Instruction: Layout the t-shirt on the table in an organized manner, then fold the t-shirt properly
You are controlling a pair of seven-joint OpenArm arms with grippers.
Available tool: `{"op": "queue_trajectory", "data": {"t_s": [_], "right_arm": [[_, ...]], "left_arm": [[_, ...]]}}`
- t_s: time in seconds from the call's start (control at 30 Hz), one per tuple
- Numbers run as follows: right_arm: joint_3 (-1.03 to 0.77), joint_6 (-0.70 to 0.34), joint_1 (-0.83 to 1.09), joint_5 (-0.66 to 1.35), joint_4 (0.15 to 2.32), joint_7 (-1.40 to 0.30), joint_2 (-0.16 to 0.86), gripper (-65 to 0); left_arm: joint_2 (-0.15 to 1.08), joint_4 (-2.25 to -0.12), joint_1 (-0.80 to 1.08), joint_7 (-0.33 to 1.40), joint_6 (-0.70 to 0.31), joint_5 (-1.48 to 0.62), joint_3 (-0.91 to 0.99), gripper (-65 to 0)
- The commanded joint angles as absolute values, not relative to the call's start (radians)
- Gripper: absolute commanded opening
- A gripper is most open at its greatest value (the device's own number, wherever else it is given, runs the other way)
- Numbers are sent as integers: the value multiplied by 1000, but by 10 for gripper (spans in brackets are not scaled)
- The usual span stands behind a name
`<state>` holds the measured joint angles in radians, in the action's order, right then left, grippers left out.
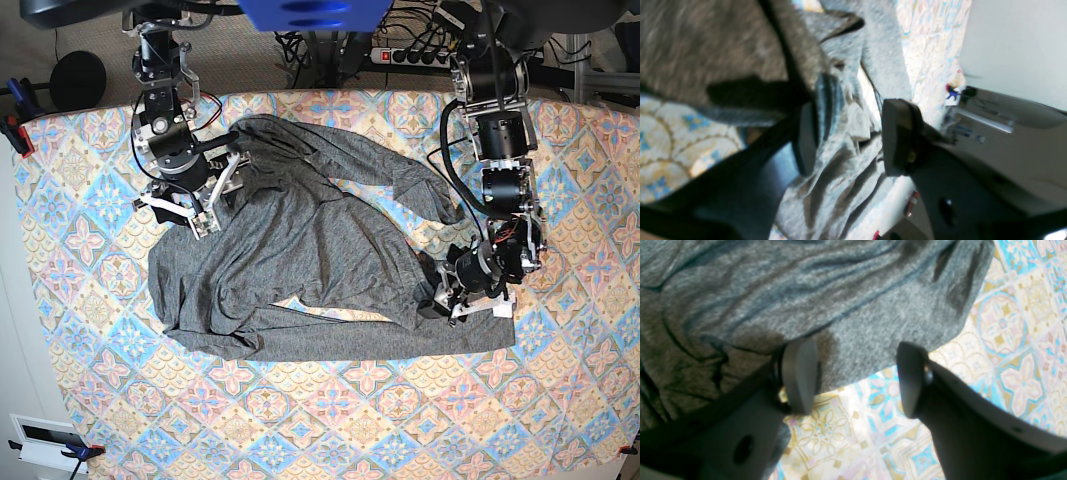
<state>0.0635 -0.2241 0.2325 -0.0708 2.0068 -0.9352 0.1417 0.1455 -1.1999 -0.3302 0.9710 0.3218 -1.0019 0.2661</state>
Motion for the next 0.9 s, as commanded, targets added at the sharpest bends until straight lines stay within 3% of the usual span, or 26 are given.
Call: {"op": "queue_trajectory", "data": {"t_s": [0.0, 0.27, 0.47, 0.7, 0.87], "right_arm": [[61, -220, 222, -71, 2022, -917, 148, -282], [61, -220, 220, -71, 2022, -917, 148, -282], [61, -220, 220, -71, 2022, -917, 148, -282], [61, -220, 223, -71, 2022, -917, 148, -282], [61, -220, 222, -71, 2022, -917, 148, -282]], "left_arm": [[145, -1216, -354, 955, 317, -986, 266, -353], [140, -1216, -351, 906, 317, -820, 263, -440], [140, -1216, -352, 906, 318, -817, 265, -650], [140, -1222, -351, 917, 318, -829, 265, -650], [148, -1273, -317, 1026, 318, -986, 269, -650]]}}
